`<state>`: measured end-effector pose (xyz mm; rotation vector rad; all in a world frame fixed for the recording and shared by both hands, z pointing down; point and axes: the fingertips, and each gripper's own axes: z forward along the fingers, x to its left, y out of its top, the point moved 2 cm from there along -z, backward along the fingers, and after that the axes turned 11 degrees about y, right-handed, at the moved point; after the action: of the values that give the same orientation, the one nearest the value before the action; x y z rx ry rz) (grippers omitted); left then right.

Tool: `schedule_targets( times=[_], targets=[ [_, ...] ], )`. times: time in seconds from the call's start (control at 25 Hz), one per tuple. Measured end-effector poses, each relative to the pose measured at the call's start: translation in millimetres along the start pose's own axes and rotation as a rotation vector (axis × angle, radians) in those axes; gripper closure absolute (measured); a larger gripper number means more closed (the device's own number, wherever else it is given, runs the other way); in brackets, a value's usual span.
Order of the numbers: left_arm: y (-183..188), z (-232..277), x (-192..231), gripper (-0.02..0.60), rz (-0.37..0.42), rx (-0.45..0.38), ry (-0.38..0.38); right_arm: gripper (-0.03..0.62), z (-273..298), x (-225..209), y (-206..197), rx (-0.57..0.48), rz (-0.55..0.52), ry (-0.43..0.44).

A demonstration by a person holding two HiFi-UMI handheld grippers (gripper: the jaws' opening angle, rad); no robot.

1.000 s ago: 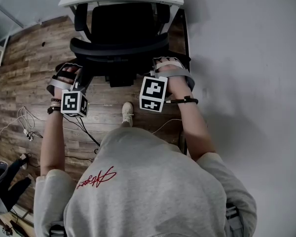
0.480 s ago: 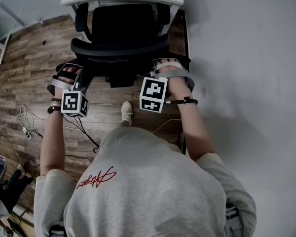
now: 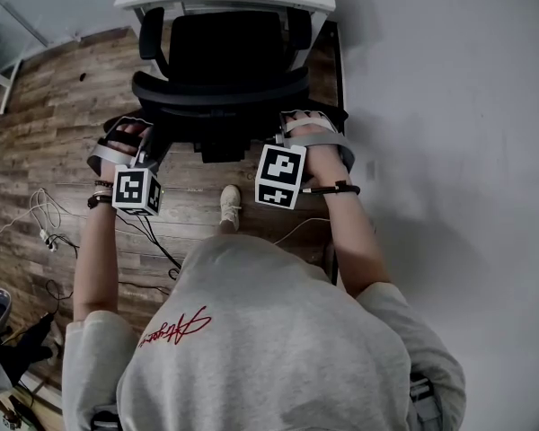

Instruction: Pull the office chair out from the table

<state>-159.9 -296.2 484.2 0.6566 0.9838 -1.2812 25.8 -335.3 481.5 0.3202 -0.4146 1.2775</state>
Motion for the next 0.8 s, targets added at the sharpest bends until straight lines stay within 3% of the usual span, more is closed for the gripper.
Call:
schedule_targets(
  times=[0.8],
  targets=[
    [5, -8, -4, 0.497, -0.005, 0.003, 0.000, 0.502, -5, 8, -1, -0.004, -0.012, 0.009]
  ],
)
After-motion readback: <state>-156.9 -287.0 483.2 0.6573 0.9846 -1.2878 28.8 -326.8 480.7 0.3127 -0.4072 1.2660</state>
